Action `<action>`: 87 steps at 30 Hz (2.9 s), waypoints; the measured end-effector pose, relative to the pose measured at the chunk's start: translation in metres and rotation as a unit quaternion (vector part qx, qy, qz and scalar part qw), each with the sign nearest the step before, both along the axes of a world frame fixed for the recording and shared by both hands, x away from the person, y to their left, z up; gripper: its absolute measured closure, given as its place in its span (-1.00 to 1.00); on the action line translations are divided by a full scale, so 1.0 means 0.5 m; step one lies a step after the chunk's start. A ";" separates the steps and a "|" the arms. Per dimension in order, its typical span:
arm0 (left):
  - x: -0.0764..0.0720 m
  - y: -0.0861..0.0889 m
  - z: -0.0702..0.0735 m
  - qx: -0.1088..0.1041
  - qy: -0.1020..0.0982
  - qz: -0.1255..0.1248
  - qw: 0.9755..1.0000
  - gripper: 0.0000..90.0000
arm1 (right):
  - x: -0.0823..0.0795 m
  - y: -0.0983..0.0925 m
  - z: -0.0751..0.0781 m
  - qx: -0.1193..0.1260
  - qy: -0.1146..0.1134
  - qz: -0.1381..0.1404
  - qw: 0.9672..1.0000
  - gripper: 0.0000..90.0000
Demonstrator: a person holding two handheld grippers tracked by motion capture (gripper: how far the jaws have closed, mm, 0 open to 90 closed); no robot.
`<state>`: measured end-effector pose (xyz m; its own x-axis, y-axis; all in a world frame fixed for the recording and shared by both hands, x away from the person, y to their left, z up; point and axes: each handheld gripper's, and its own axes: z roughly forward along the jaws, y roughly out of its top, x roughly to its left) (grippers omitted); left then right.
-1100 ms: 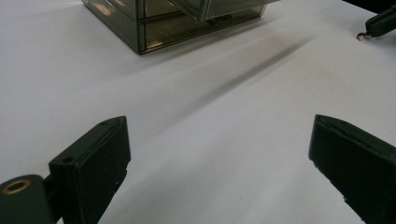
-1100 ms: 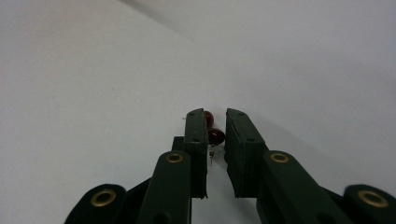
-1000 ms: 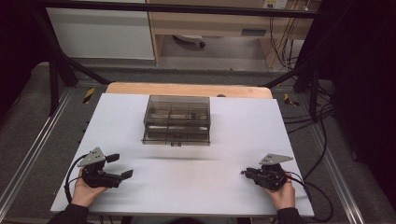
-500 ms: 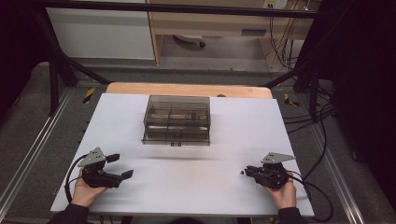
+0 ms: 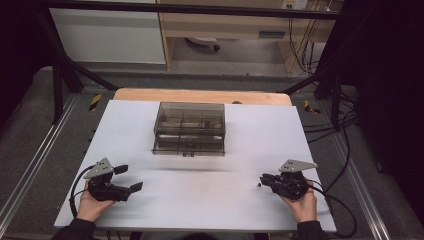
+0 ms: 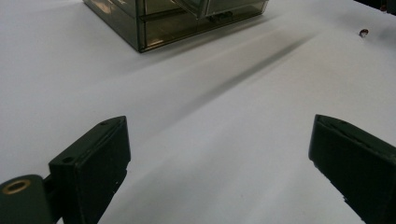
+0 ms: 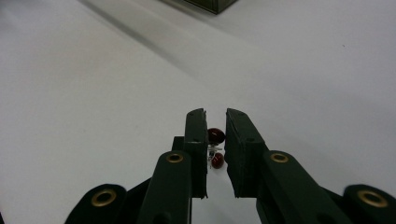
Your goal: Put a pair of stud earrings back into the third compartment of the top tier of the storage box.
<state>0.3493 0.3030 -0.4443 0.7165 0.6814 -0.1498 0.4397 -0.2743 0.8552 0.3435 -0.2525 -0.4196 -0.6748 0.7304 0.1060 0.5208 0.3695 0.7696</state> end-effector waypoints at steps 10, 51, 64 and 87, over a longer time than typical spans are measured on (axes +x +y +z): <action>-0.001 0.000 0.001 0.002 -0.002 0.001 1.000 -0.88 | 0.008 0.028 0.027 0.012 -0.011 0.014 1.000 0.76; 0.000 0.001 -0.001 0.003 0.000 0.002 1.000 -0.88 | 0.097 0.219 0.162 0.040 -0.065 0.056 0.996 0.76; 0.000 0.001 -0.002 0.003 0.001 0.001 1.000 -0.88 | 0.153 0.273 0.151 0.026 -0.051 0.048 0.997 0.76; 0.000 0.002 -0.002 0.003 0.001 0.001 1.000 -0.88 | 0.207 0.302 0.087 -0.003 -0.011 0.025 1.000 0.75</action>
<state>0.3493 0.3039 -0.4452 0.7152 0.6833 -0.1472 0.4426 -0.2797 0.8520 0.4469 -0.1016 -0.3762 -0.7123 0.6965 0.0864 0.4846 0.3990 0.7785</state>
